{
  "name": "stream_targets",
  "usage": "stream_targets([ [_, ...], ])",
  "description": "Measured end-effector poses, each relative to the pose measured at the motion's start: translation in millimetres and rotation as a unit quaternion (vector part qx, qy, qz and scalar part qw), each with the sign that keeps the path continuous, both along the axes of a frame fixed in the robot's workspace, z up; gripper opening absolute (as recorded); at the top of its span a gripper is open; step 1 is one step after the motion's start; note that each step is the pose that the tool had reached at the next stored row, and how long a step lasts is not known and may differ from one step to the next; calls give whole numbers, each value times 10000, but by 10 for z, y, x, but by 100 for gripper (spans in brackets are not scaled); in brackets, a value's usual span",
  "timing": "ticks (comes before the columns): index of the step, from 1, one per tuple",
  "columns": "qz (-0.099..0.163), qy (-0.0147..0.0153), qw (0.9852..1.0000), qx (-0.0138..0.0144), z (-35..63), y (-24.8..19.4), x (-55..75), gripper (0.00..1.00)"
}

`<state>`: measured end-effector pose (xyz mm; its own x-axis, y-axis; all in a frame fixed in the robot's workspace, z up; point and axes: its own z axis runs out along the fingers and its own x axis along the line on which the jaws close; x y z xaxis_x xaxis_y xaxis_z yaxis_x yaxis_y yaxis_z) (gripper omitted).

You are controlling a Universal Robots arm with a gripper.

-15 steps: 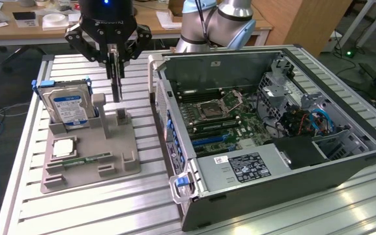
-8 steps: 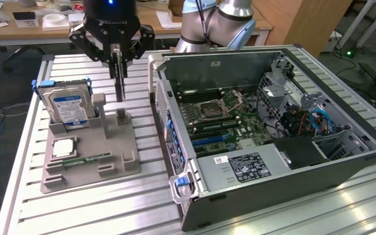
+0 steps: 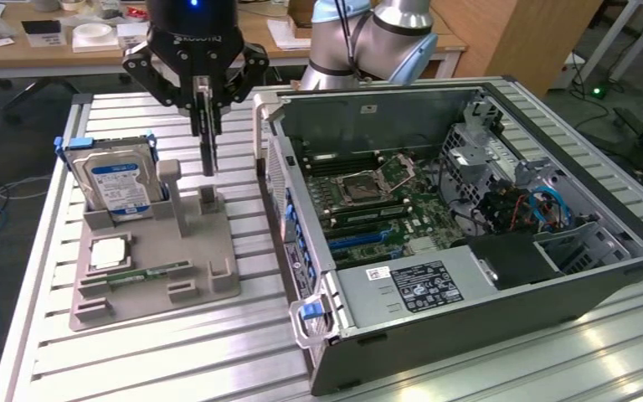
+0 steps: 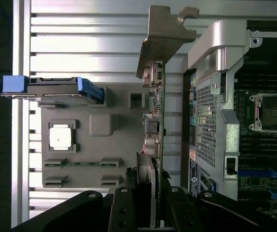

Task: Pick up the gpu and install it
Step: 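Pick up the gpu and move the gpu toward the slot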

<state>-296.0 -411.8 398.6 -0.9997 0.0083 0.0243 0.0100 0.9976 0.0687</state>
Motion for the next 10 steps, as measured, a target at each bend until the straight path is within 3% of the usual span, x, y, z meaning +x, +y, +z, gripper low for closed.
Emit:
stream_targets([
  [10, 0, -1, 10000, 0, -1, 0, 132, 28],
])
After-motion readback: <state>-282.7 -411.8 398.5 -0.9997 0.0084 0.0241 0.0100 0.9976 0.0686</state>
